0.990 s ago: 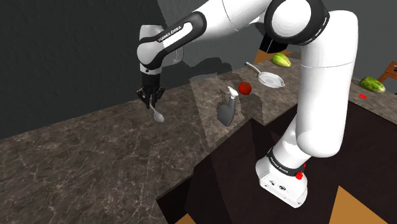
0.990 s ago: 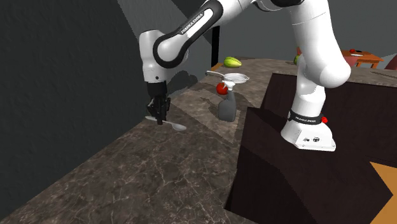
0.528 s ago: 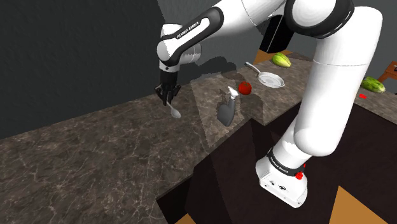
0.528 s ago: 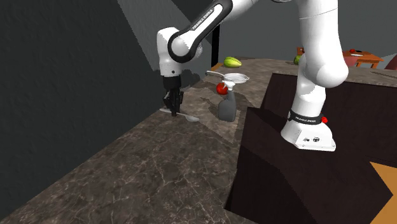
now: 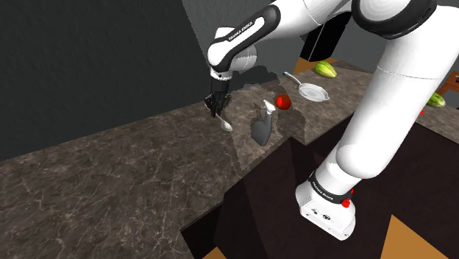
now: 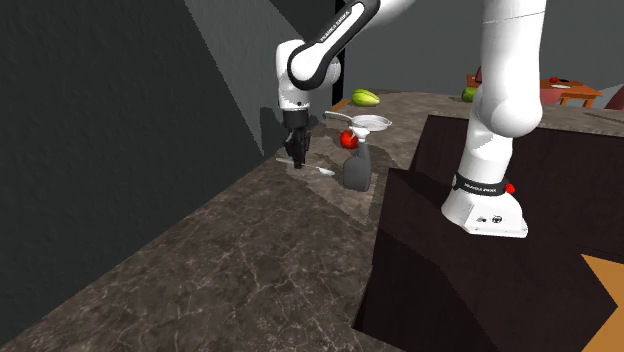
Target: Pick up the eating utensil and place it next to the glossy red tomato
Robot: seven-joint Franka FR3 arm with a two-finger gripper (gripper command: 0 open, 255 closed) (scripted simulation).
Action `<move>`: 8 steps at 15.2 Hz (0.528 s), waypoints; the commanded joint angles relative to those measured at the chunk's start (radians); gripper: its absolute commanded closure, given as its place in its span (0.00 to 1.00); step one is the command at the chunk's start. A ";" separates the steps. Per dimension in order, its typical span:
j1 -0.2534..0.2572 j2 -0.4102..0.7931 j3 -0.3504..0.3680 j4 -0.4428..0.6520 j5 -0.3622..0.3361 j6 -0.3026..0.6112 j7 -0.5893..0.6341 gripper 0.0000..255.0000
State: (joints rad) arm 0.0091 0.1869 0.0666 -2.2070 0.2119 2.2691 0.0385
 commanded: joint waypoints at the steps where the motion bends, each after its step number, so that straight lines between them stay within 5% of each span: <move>1: -0.025 -0.031 -0.017 -0.046 0.002 0.008 -0.046 1.00; 8: -0.119 -0.105 -0.095 -0.143 -0.016 0.004 -0.207 1.00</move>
State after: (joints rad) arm -0.0956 0.0996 -0.0164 -2.3271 0.1991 2.2732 -0.1429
